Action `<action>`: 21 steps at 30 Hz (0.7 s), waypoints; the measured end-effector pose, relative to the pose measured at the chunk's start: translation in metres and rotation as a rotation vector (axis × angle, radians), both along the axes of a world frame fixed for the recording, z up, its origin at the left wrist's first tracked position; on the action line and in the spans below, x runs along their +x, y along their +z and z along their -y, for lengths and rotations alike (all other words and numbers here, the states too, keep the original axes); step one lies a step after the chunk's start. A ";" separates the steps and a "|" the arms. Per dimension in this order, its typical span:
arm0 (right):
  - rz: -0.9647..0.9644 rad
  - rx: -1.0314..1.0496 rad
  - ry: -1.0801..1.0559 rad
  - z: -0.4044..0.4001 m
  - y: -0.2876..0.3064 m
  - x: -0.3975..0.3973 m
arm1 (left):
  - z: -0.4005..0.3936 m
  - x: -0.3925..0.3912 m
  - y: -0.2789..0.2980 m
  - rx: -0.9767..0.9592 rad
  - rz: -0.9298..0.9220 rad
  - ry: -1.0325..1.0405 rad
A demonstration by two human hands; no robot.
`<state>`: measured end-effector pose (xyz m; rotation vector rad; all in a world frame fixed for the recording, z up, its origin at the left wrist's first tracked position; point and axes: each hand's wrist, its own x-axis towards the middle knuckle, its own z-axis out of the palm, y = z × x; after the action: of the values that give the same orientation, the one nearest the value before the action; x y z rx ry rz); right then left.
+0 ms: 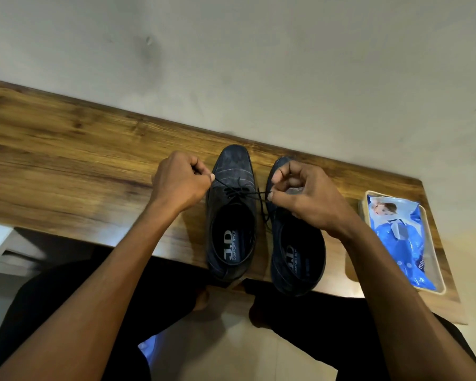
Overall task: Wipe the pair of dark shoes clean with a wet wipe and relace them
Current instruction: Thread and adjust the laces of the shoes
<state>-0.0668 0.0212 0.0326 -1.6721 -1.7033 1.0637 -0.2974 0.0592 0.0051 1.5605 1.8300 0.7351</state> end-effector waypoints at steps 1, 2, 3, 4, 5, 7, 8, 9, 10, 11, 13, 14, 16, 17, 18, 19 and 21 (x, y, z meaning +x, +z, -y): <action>0.054 0.017 0.032 0.000 -0.001 0.002 | 0.000 0.000 0.000 0.009 -0.037 -0.002; 0.080 0.022 0.059 0.001 -0.001 0.004 | 0.001 0.001 0.000 0.016 -0.066 -0.005; 0.098 0.020 0.081 0.002 -0.002 0.005 | 0.001 0.001 0.000 0.022 -0.091 -0.007; 0.116 0.017 0.100 0.002 -0.002 0.006 | 0.001 0.002 0.000 0.028 -0.113 -0.007; 0.136 0.014 0.116 0.002 -0.003 0.007 | 0.001 0.002 0.000 0.035 -0.132 -0.005; 0.166 0.012 0.142 0.002 -0.003 0.008 | 0.001 0.004 -0.001 0.050 -0.161 -0.008; 0.176 0.013 0.151 0.002 -0.003 0.008 | 0.000 0.004 -0.002 0.056 -0.177 -0.011; 0.180 0.014 0.158 0.002 -0.003 0.008 | 0.000 0.004 -0.003 0.062 -0.194 -0.015; 0.180 0.016 0.165 0.002 -0.003 0.008 | 0.000 0.004 -0.004 0.069 -0.211 -0.017; 0.183 0.018 0.172 0.002 -0.004 0.008 | 0.000 0.004 -0.005 0.078 -0.226 -0.017; 0.201 0.033 0.187 0.002 -0.004 0.008 | 0.000 0.004 -0.007 0.101 -0.246 -0.013; 0.217 0.043 0.196 0.002 -0.004 0.009 | -0.001 0.004 -0.008 0.110 -0.255 -0.011; 0.247 0.055 0.216 0.002 -0.005 0.009 | -0.001 0.004 -0.008 0.115 -0.271 -0.009; 0.260 0.059 0.222 0.002 -0.005 0.009 | -0.001 0.004 -0.008 0.116 -0.276 -0.006; 0.273 0.062 0.227 0.002 -0.005 0.008 | -0.001 0.004 -0.008 0.115 -0.279 -0.002; 0.286 0.063 0.232 0.002 -0.004 0.008 | -0.001 0.004 -0.008 0.115 -0.280 0.001; 0.327 0.061 0.243 0.002 -0.004 0.009 | 0.000 0.005 -0.007 0.118 -0.270 -0.002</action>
<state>-0.0581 0.0195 0.0283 -1.7027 -2.1704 0.8649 -0.2929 0.0593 -0.0017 1.8116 2.0073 0.6675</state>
